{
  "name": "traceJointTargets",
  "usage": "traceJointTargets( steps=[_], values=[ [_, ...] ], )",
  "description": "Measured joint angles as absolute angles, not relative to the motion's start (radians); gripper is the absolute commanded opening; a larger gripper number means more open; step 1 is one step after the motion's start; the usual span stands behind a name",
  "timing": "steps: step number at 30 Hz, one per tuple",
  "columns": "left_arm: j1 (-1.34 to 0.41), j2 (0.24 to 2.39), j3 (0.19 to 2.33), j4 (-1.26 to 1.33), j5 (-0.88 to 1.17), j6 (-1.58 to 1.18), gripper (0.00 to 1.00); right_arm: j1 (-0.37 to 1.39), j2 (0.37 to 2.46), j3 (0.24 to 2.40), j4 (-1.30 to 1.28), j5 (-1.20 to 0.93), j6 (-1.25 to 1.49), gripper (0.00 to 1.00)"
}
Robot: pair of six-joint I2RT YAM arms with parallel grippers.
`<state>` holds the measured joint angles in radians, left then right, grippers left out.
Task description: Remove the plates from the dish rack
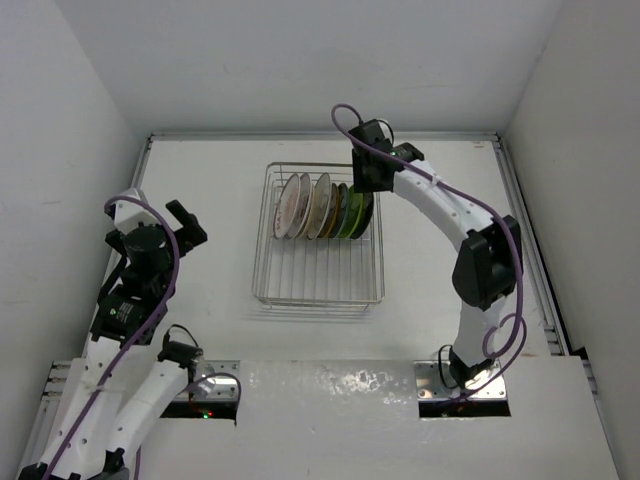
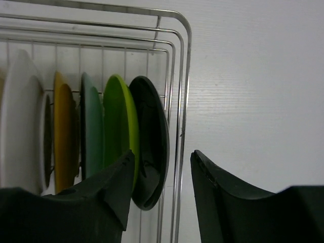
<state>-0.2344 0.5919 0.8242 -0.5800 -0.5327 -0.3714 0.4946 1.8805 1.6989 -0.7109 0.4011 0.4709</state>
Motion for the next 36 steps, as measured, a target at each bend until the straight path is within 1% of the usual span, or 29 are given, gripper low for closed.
traceJointTargets(
  steps=[2, 5, 8, 9, 11, 12, 15, 17, 19, 20, 25, 30, 34, 36],
  values=[
    [-0.234, 0.592, 0.824, -0.580, -0.530, -0.371, 1.00, 0.494, 1.906, 1.698, -0.724, 0.419, 0.472, 0.45],
    [-0.234, 0.592, 0.824, -0.580, -0.526, -0.371, 1.00, 0.494, 1.929, 1.698, -0.735, 0.436, 0.472, 0.44],
    [-0.234, 0.592, 0.824, -0.580, -0.522, -0.371, 1.00, 0.495, 1.935, 1.687, -0.736, 0.451, 0.474, 0.38],
    [-0.234, 0.592, 0.824, -0.580, -0.521, -0.371, 1.00, 0.498, 1.937, 1.684, -0.736, 0.457, 0.475, 0.34],
    [-0.234, 0.592, 0.824, -0.580, -0.518, -0.371, 1.00, 0.503, 1.940, 1.680, -0.735, 0.470, 0.476, 0.29],
    [-0.234, 0.592, 0.824, -0.580, -0.517, -0.371, 1.00, 0.506, 1.943, 1.678, -0.735, 0.474, 0.476, 0.24],
    [-0.234, 0.592, 0.824, -0.580, -0.513, -0.371, 1.00, 0.512, 1.955, 1.677, -0.735, 0.489, 0.480, 0.20],
    [-0.234, 0.592, 0.824, -0.580, -0.512, -0.371, 1.00, 0.516, 1.967, 1.677, -0.736, 0.499, 0.480, 0.15],
    [-0.234, 0.592, 0.824, -0.580, -0.511, -0.371, 1.00, 0.519, 1.982, 1.677, -0.736, 0.511, 0.484, 0.08],
    [-0.234, 0.592, 0.824, -0.580, -0.511, -0.371, 1.00, 0.521, 1.991, 1.678, -0.739, 0.518, 0.484, 0.00],
    [-0.234, 0.592, 0.824, -0.580, -0.512, -0.371, 1.00, 0.529, 2.022, 1.740, -0.794, 0.558, 0.481, 0.00],
    [-0.234, 0.592, 0.824, -0.580, -0.512, -0.371, 1.00, 0.529, 2.038, 1.894, -0.896, 0.611, 0.442, 0.00],
    [-0.234, 0.592, 0.824, -0.580, -0.512, -0.371, 1.00, 0.527, 2.028, 2.034, -0.949, 0.704, 0.390, 0.00],
    [-0.234, 0.592, 0.824, -0.580, -0.512, -0.371, 1.00, 0.524, 1.999, 2.049, -0.957, 0.755, 0.367, 0.00]
  ],
)
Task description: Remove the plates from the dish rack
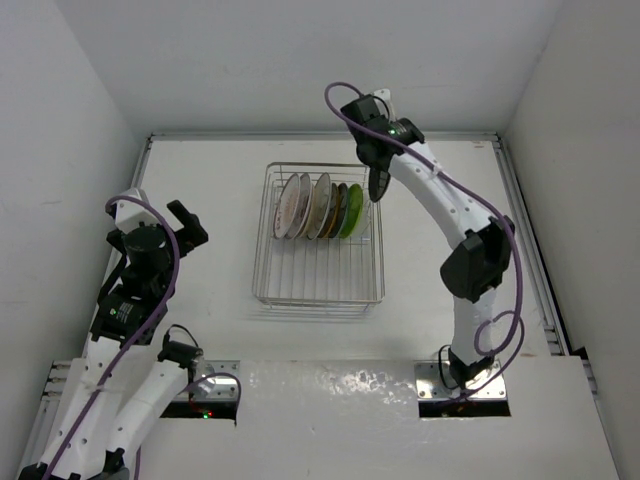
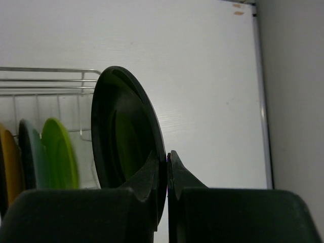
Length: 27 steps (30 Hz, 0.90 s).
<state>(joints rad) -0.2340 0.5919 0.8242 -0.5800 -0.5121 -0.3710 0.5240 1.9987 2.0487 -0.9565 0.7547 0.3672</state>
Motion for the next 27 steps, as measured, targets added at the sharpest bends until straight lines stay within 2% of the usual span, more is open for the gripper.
traceJointTargets(
  steps=[5, 10, 13, 19, 21, 22, 23, 26, 27],
  values=[
    [-0.234, 0.592, 0.824, -0.580, -0.512, -0.371, 1.00, 0.436, 1.845, 1.912, -0.905, 0.749, 0.348, 0.00],
    [-0.234, 0.592, 0.824, -0.579, -0.506, -0.369, 1.00, 0.108, 1.685, 1.545, -0.629, 0.493, 0.429, 0.00],
    [-0.234, 0.598, 0.824, -0.575, -0.493, -0.366, 1.00, -0.052, 1.713, 1.377, -0.445, 0.342, 0.495, 0.00],
    [-0.234, 0.607, 0.822, -0.572, -0.479, -0.363, 1.00, -0.155, 1.890, 1.283, -0.195, 0.120, 0.635, 0.06],
    [-0.234, 0.607, 0.822, -0.571, -0.475, -0.363, 1.00, -0.174, 1.941, 1.277, -0.138, 0.068, 0.675, 0.17],
    [-0.234, 0.607, 0.822, -0.571, -0.473, -0.362, 1.00, -0.181, 1.964, 1.277, -0.108, 0.049, 0.693, 0.29],
    [-0.234, 0.608, 0.822, -0.571, -0.471, -0.361, 1.00, -0.187, 1.988, 1.279, -0.083, 0.027, 0.708, 0.56],
    [-0.234, 0.612, 0.822, -0.569, -0.466, -0.356, 1.00, -0.201, 2.045, 1.282, -0.052, -0.016, 0.738, 0.82],
    [-0.234, 0.614, 0.822, -0.567, -0.463, -0.355, 1.00, -0.200, 2.056, 1.282, -0.060, -0.021, 0.743, 0.99]
  ],
)
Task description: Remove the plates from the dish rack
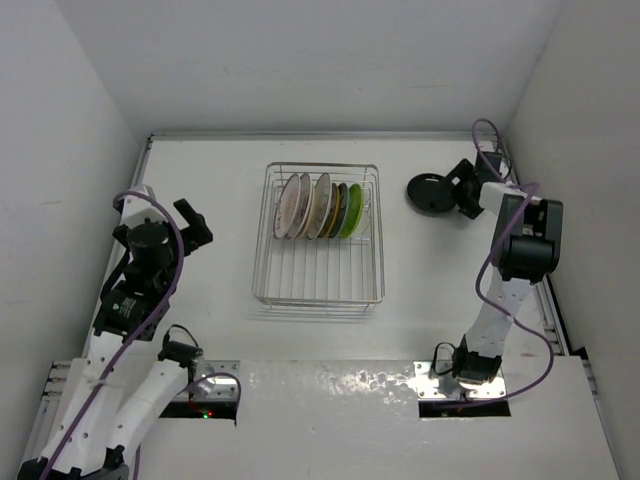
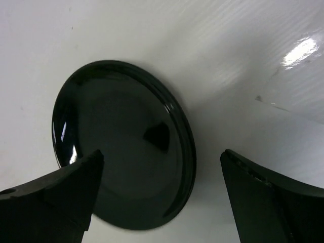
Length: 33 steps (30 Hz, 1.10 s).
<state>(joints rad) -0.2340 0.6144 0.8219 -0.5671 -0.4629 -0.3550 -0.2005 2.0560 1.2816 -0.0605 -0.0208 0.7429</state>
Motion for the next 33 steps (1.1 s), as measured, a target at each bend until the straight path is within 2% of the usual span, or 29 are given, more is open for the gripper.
traceJointTargets(
  steps=[5, 9, 12, 13, 14, 20, 29, 32, 33],
  values=[
    [-0.234, 0.633, 0.822, -0.565, -0.453, -0.346, 1.00, -0.134, 1.942, 1.285, -0.218, 0.140, 0.702, 0.99],
    [-0.234, 0.642, 0.822, -0.565, -0.451, -0.345, 1.00, 0.072, 1.769, 1.319, -0.373, 0.323, 0.610, 0.99],
    [-0.234, 0.642, 0.822, -0.565, -0.453, -0.345, 1.00, 0.263, 1.683, 1.365, -0.421, 0.390, 0.554, 0.89],
    [-0.234, 0.642, 0.822, -0.565, -0.453, -0.345, 1.00, 0.325, 1.661, 1.372, -0.430, 0.405, 0.539, 0.76],
    [-0.234, 0.642, 0.822, -0.565, -0.453, -0.345, 1.00, 0.376, 1.646, 1.374, -0.441, 0.417, 0.526, 0.70],
    [-0.234, 0.644, 0.822, -0.565, -0.453, -0.345, 1.00, 0.527, 1.692, 1.412, -0.541, 0.447, 0.489, 0.48],
    [-0.234, 0.641, 0.822, -0.565, -0.451, -0.345, 1.00, 0.566, 1.843, 1.480, -0.583, 0.461, 0.490, 0.47],
    [-0.234, 0.640, 0.822, -0.565, -0.451, -0.345, 1.00, 0.568, 1.880, 1.497, -0.587, 0.463, 0.493, 0.36],
    [-0.234, 0.639, 0.822, -0.565, -0.451, -0.345, 1.00, 0.568, 1.889, 1.501, -0.587, 0.463, 0.493, 0.25]
  ],
)
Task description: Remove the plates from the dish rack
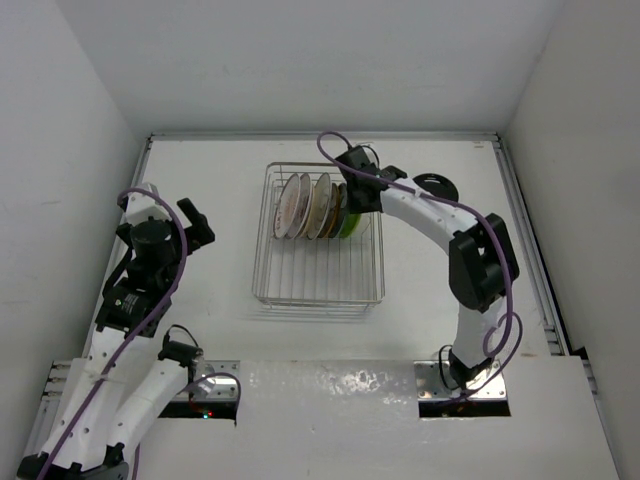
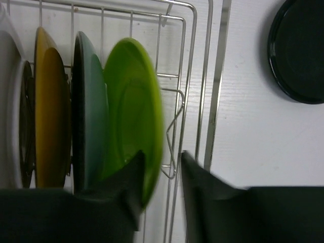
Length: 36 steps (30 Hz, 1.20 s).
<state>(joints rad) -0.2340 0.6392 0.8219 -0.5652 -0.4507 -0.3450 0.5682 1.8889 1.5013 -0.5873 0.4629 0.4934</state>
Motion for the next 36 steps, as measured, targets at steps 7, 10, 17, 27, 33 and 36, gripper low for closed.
traceJointTargets(
  steps=[7, 10, 17, 27, 33, 36],
  values=[
    [-0.234, 0.638, 0.822, -0.565, -0.446, -0.345, 1.00, 0.582, 1.951, 1.589, -0.610, 0.519, 0.526, 0.02],
    [-0.234, 0.637, 0.822, -0.565, -0.444, -0.345, 1.00, 0.585, 1.970, 1.645, -0.656, 0.559, 0.539, 0.00],
    [-0.234, 0.635, 0.822, -0.565, -0.444, -0.345, 1.00, 0.584, 1.995, 1.874, -0.797, 0.690, 0.521, 0.00],
    [-0.234, 0.633, 0.822, -0.565, -0.443, -0.345, 1.00, 0.236, 1.678, 1.634, -0.644, 0.566, 0.497, 0.00],
    [-0.234, 0.633, 0.820, -0.564, -0.439, -0.345, 1.00, -0.130, 1.637, 1.304, -0.314, 0.286, 0.571, 0.00],
    [-0.234, 0.636, 0.818, -0.565, -0.438, -0.345, 1.00, -0.180, 1.698, 1.210, -0.189, 0.163, 0.614, 0.00]
  ],
)
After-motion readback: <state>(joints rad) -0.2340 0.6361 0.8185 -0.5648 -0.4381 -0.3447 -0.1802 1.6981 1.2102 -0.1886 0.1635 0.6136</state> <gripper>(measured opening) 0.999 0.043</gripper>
